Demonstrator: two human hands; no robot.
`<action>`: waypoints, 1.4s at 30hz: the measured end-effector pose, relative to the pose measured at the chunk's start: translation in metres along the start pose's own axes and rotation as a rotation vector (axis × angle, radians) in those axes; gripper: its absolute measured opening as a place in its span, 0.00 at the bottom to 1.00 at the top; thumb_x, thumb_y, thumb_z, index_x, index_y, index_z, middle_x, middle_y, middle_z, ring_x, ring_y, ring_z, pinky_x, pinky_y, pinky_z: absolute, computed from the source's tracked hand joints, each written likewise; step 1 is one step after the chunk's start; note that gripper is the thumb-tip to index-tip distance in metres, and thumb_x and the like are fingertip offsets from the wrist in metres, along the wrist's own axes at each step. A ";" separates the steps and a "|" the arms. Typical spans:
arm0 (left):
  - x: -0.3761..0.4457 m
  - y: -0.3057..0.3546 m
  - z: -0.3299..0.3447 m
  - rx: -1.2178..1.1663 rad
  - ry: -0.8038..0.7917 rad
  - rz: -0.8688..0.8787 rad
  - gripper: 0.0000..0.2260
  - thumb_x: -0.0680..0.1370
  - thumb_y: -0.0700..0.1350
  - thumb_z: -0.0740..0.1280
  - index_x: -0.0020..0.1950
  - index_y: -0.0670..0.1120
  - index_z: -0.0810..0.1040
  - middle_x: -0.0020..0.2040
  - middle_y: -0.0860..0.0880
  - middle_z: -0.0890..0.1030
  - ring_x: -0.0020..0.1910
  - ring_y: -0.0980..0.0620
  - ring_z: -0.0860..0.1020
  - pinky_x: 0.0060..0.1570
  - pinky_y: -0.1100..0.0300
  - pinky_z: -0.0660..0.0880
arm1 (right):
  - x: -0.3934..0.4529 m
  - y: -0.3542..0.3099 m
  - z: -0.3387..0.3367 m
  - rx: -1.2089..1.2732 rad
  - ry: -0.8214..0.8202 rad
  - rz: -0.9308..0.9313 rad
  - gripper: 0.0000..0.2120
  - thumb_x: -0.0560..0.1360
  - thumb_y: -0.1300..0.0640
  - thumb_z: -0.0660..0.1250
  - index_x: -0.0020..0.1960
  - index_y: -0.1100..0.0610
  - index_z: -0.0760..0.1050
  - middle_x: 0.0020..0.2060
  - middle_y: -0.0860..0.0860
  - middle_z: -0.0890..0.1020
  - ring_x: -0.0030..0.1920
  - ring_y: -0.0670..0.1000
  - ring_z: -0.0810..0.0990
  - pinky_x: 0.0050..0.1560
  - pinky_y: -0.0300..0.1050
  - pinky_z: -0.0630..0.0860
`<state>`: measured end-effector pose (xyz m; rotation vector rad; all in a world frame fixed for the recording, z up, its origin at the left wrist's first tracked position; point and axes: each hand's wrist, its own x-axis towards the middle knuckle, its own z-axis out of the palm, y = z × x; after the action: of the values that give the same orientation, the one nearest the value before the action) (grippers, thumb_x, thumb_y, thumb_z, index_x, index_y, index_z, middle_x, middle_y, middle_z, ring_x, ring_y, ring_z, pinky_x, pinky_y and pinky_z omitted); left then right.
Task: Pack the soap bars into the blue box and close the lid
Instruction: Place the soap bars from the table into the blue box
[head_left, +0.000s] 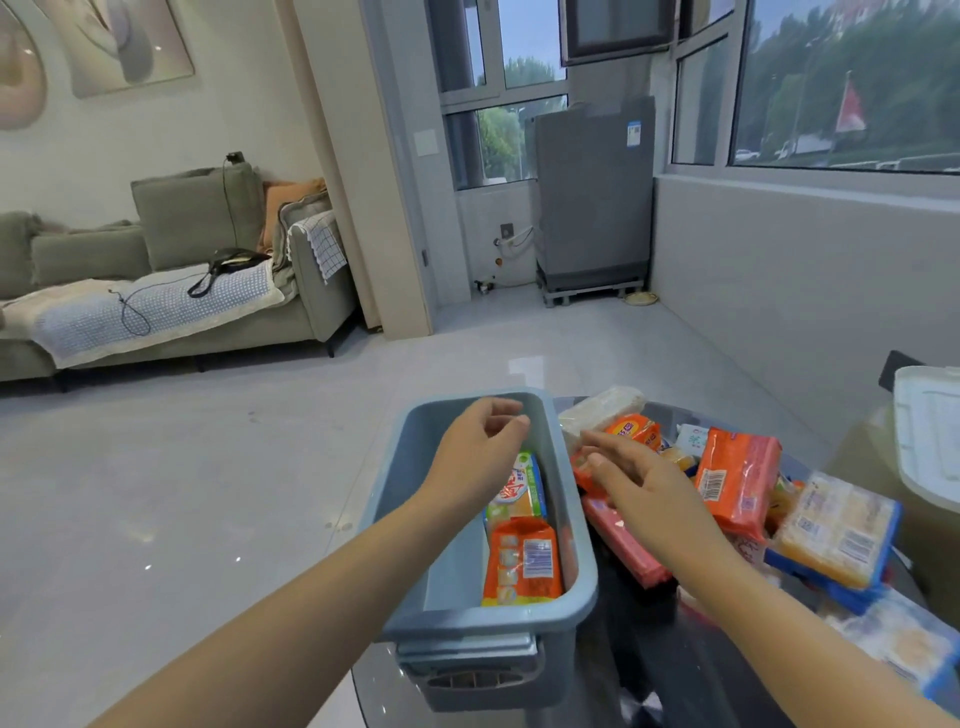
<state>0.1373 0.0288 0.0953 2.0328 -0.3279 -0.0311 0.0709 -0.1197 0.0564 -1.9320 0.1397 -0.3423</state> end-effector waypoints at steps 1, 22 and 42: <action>0.005 0.005 0.003 -0.003 0.001 0.031 0.12 0.80 0.48 0.60 0.62 0.50 0.74 0.48 0.58 0.76 0.45 0.62 0.74 0.39 0.71 0.70 | 0.006 0.002 -0.004 -0.008 0.020 -0.005 0.16 0.78 0.54 0.59 0.66 0.48 0.71 0.57 0.43 0.77 0.55 0.42 0.75 0.46 0.29 0.71; 0.180 0.022 0.147 0.687 -0.425 -0.079 0.26 0.80 0.51 0.60 0.75 0.41 0.61 0.75 0.43 0.64 0.73 0.44 0.64 0.69 0.55 0.62 | 0.103 0.081 -0.077 -0.486 0.100 0.057 0.15 0.77 0.49 0.58 0.62 0.45 0.75 0.59 0.43 0.80 0.61 0.48 0.75 0.61 0.48 0.72; 0.224 0.000 0.167 0.801 -0.372 -0.100 0.16 0.68 0.52 0.74 0.32 0.44 0.72 0.36 0.49 0.72 0.35 0.52 0.71 0.37 0.61 0.68 | 0.097 0.098 -0.089 -0.410 0.106 -0.020 0.17 0.78 0.52 0.57 0.66 0.48 0.72 0.61 0.45 0.78 0.62 0.45 0.73 0.61 0.41 0.68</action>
<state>0.3262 -0.1711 0.0432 2.8403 -0.5282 -0.3997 0.1420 -0.2610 0.0133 -2.3213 0.2780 -0.4564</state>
